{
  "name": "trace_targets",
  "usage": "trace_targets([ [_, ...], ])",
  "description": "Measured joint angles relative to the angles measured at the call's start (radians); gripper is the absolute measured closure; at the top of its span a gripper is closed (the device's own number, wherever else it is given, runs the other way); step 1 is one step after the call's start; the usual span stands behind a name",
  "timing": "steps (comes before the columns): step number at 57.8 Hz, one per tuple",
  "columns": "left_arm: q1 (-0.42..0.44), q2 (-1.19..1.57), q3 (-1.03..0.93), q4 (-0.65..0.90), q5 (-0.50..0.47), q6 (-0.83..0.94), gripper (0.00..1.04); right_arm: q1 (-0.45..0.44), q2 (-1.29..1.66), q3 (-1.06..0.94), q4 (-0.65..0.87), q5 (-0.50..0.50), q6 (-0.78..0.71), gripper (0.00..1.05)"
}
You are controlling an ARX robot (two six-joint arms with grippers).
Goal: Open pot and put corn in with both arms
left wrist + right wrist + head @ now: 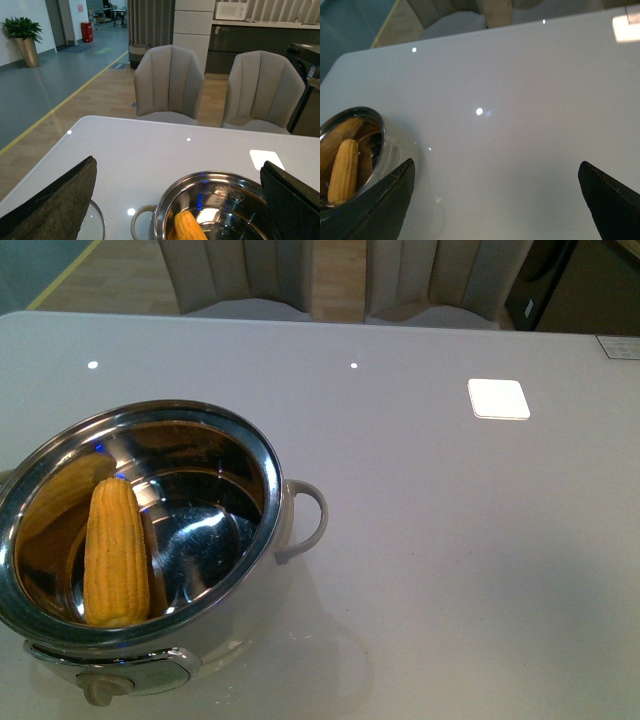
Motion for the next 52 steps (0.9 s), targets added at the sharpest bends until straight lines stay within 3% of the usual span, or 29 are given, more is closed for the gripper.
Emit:
trace_targets([
  [4, 0.000, 0.000, 0.000, 0.000, 0.000, 0.000, 0.07, 0.000, -0.021, 0.000, -0.002, 0.006, -0.008, 0.09],
  [10, 0.000, 0.000, 0.000, 0.000, -0.001, 0.000, 0.07, 0.040, -0.090, -0.175, 0.392, 0.239, -0.088, 0.28],
  [13, 0.000, 0.000, 0.000, 0.000, 0.000, 0.000, 0.07, 0.042, -0.130, -0.227, 0.513, 0.266, -0.110, 0.42],
  [17, 0.000, 0.000, 0.000, 0.000, 0.000, 0.000, 0.07, 0.043, -0.172, -0.256, 0.522, 0.267, -0.121, 0.59],
  [31, 0.000, 0.000, 0.000, 0.000, 0.000, 0.000, 0.07, 0.044, -0.253, -0.312, 0.490, 0.267, -0.132, 1.01],
  [52, 0.000, 0.000, 0.000, 0.000, 0.000, 0.000, 0.07, 0.044, -0.373, -0.356, 0.415, 0.267, -0.136, 1.03],
])
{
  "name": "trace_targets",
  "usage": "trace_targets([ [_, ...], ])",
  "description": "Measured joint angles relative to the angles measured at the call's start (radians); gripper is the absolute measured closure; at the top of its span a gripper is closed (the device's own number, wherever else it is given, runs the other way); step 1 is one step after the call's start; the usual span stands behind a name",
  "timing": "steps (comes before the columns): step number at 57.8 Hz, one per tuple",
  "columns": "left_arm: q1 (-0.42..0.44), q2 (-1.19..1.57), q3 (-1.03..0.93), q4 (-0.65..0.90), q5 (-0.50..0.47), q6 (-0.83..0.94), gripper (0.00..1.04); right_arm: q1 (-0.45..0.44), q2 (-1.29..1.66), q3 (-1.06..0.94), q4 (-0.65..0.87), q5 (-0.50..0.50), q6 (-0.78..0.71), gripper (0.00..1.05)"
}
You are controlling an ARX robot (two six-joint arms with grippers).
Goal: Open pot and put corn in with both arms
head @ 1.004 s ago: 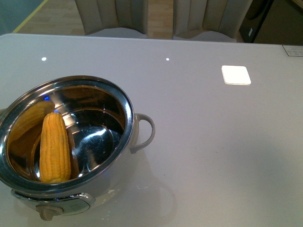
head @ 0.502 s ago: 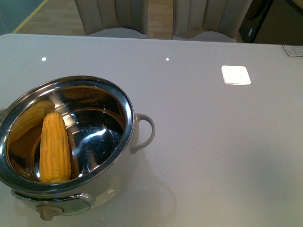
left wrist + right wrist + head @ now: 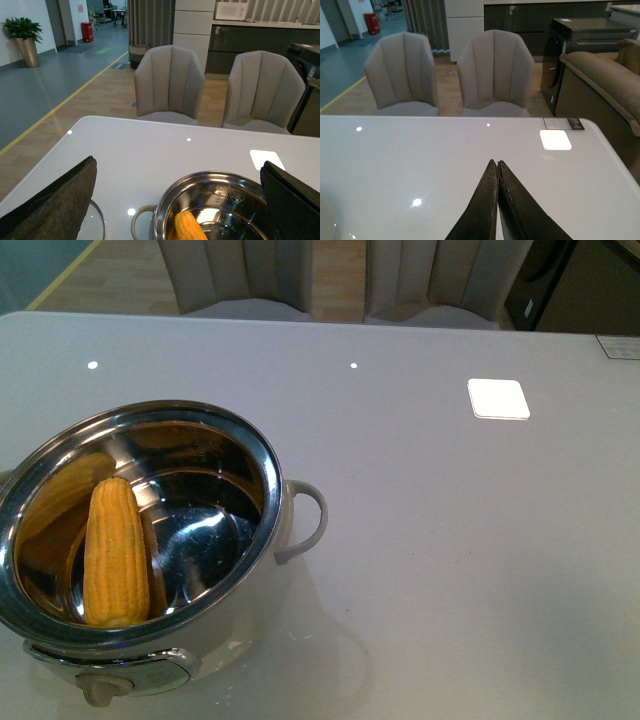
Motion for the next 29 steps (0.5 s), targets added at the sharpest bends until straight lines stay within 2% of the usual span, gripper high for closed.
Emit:
trace_targets([
  [17, 0.000, 0.000, 0.000, 0.000, 0.000, 0.000, 0.07, 0.001, -0.095, -0.015, -0.052, 0.000, 0.000, 1.03],
  [22, 0.000, 0.000, 0.000, 0.000, 0.000, 0.000, 0.07, 0.002, -0.227, -0.014, -0.214, 0.001, 0.000, 1.03],
  [29, 0.000, 0.000, 0.000, 0.000, 0.000, 0.000, 0.07, 0.002, -0.266, -0.014, -0.229, 0.000, 0.000, 1.03],
])
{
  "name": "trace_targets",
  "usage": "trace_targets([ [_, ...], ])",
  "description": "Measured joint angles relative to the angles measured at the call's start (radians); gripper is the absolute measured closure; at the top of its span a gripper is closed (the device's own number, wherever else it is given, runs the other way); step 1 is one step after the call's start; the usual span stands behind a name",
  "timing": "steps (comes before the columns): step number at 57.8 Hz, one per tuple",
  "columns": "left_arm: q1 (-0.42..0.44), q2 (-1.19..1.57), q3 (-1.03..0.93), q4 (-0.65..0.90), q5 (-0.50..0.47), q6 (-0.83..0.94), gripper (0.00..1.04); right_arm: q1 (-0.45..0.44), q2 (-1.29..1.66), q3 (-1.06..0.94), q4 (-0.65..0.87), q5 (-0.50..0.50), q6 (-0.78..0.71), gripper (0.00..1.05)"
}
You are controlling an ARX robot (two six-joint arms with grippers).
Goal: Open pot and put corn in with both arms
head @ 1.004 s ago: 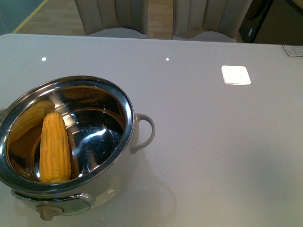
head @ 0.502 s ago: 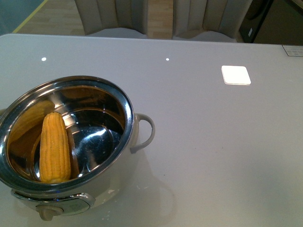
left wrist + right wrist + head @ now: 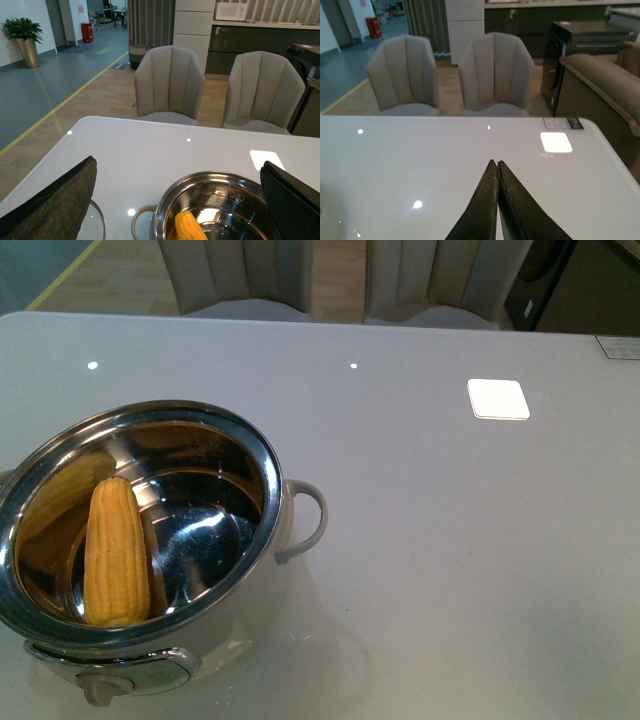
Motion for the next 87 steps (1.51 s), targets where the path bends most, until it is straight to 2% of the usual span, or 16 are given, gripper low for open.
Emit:
trace_targets([
  [17, 0.000, 0.000, 0.000, 0.000, 0.000, 0.000, 0.07, 0.000, -0.003, 0.000, -0.002, 0.000, 0.000, 1.02],
  [20, 0.000, 0.000, 0.000, 0.000, 0.000, 0.000, 0.07, 0.000, -0.003, 0.000, -0.002, 0.000, -0.001, 0.94],
  [26, 0.000, 0.000, 0.000, 0.000, 0.000, 0.000, 0.07, 0.000, -0.003, 0.000, -0.002, 0.000, -0.001, 0.71],
  [48, 0.000, 0.000, 0.000, 0.000, 0.000, 0.000, 0.07, 0.000, -0.003, 0.000, -0.002, 0.000, -0.001, 0.08],
  [87, 0.000, 0.000, 0.000, 0.000, 0.000, 0.000, 0.07, 0.000, -0.003, 0.000, -0.002, 0.000, -0.001, 0.09],
])
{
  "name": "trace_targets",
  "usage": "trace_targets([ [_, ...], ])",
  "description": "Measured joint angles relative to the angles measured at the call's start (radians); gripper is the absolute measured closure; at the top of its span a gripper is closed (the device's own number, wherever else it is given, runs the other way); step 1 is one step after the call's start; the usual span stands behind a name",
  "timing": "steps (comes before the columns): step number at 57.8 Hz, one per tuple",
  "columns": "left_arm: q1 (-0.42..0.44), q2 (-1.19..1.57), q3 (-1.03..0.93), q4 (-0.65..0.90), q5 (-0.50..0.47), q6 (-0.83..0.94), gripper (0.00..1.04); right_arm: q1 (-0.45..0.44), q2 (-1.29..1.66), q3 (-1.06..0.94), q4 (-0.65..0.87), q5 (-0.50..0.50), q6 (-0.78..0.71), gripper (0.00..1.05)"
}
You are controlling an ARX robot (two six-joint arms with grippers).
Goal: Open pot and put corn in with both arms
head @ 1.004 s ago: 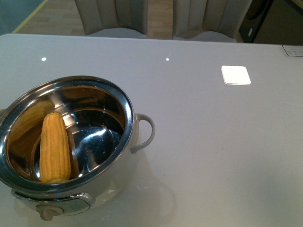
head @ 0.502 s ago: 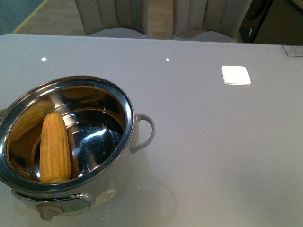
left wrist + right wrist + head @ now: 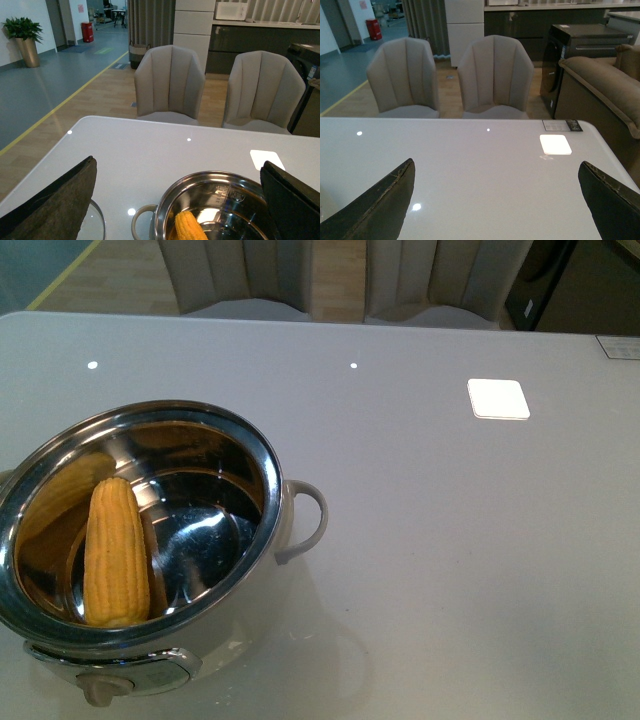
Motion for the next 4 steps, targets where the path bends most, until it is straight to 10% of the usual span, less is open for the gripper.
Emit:
trace_targets([
  [4, 0.000, 0.000, 0.000, 0.000, 0.000, 0.000, 0.07, 0.000, 0.000, 0.000, 0.000, 0.000, 0.000, 0.09],
])
